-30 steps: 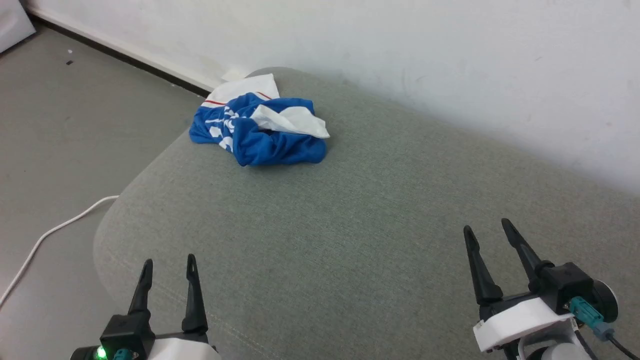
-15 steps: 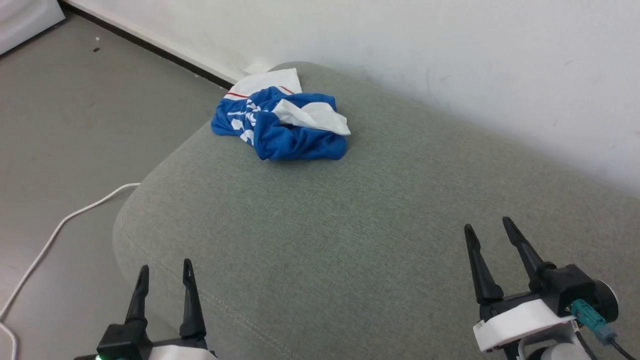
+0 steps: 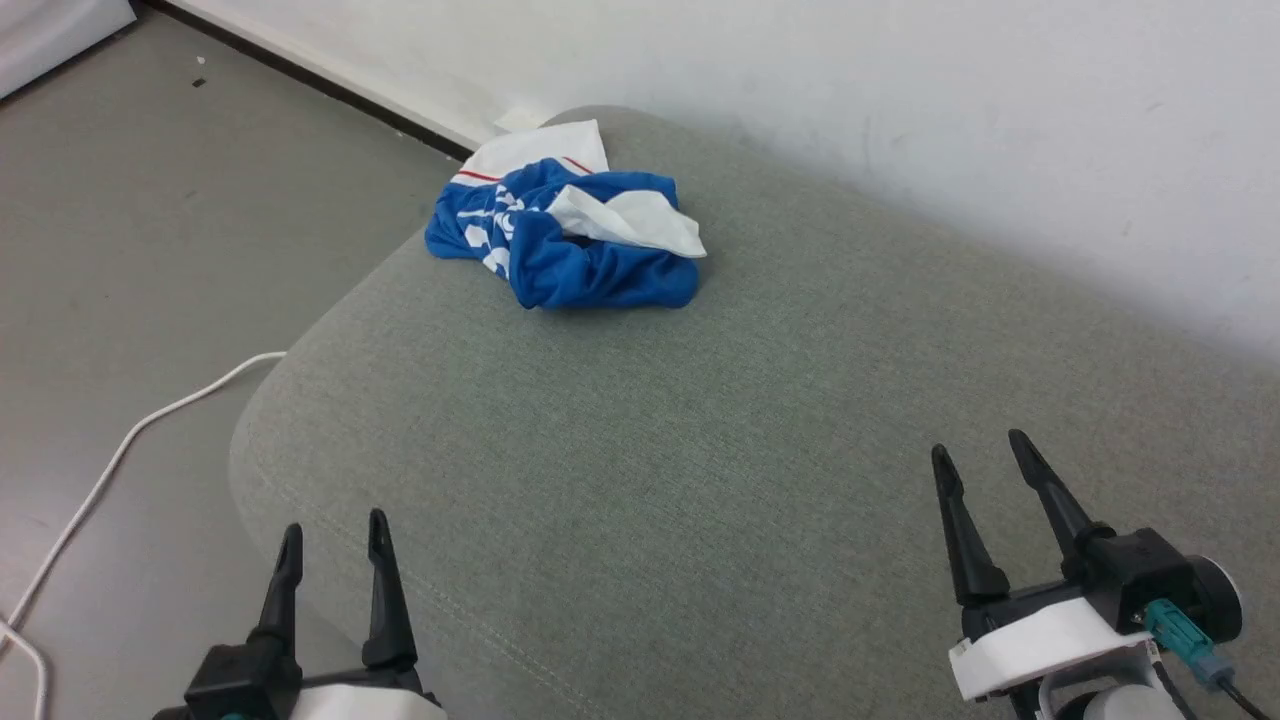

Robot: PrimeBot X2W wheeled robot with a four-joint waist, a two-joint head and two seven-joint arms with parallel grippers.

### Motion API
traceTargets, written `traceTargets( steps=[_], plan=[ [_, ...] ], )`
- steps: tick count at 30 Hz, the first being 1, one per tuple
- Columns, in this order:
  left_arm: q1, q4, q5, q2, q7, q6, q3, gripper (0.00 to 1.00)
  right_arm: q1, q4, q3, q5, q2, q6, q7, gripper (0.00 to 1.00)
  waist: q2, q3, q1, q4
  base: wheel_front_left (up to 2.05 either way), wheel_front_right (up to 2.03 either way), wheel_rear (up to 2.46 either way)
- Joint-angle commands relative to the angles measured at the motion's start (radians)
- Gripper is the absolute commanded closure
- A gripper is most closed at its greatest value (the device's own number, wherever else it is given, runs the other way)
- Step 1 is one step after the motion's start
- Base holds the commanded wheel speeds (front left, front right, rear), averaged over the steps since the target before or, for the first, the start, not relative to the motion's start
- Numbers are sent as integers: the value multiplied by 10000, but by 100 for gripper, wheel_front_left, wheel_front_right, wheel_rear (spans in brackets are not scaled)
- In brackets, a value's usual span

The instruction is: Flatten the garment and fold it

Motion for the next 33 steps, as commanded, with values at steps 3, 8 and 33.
traceTargets(
  steps=[3,8,33],
  plan=[
    [-361,-305,-538,-47,-49,-267,-96,0,-113,-120,-15,-152,28,-21,-47,0,0,233,0,32,0,0,0],
    [-1992,-1400,-505,866,947,-954,-178,0,-166,-513,-246,-404,28,-21,36,0,0,714,0,92,0,0,0],
    [-9634,2376,-1697,3993,5920,-2486,-93,0,-1598,-6002,132,-764,-1192,-21,3233,0,0,5205,0,-1846,0,0,0]
  ],
)
